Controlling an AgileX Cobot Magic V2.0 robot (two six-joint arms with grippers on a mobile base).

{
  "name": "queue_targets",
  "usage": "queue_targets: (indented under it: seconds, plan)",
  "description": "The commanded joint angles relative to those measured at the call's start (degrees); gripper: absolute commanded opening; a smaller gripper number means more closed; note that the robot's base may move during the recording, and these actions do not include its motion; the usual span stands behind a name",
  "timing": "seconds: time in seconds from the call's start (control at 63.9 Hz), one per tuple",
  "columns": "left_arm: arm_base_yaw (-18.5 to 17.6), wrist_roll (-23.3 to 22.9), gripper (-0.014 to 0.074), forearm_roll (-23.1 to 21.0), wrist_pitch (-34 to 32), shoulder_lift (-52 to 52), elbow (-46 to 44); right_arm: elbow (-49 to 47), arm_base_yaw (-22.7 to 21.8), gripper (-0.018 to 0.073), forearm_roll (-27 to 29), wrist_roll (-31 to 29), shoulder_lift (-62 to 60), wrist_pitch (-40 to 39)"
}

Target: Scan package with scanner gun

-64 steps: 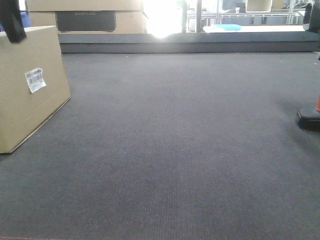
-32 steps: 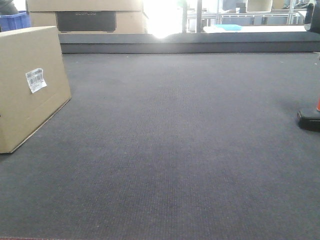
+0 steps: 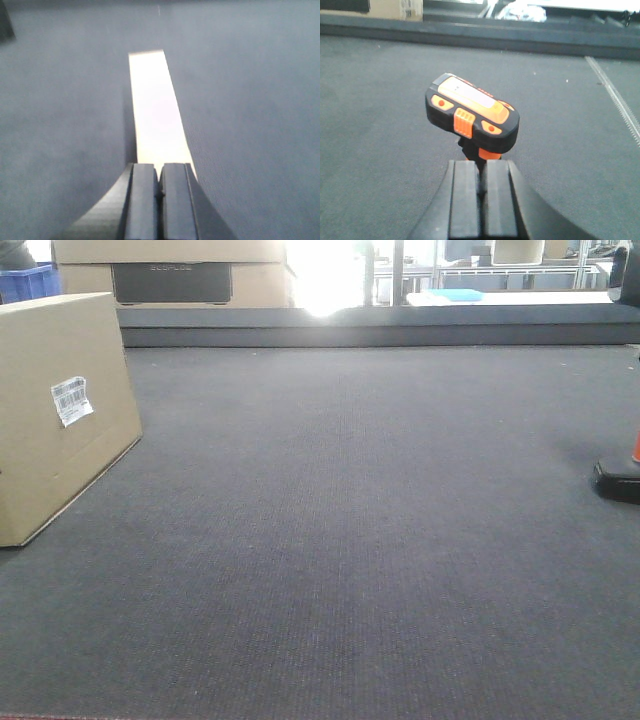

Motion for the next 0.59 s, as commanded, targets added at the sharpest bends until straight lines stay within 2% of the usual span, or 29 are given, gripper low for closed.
queue_targets:
  seconds: [0.0, 0.266, 0.579]
  plan:
    - [-0.27, -0.40, -0.0111, 0.21, -9.14, -5.60, 6.14, 1.26, -0.28, -0.0158, -0.49, -0.56, -5.06, 2.13]
    - [-0.27, -0.40, -0.0111, 0.21, -22.85, -17.55, 20.63, 5.64, -0.28, -0.0158, -0.49, -0.56, -16.05, 4.16]
    - [-0.27, -0.40, -0.0111, 0.21, -23.94, -19.51, 22.28, 5.74, -0.28, -0.0158, -0.49, -0.56, -17.03, 4.03]
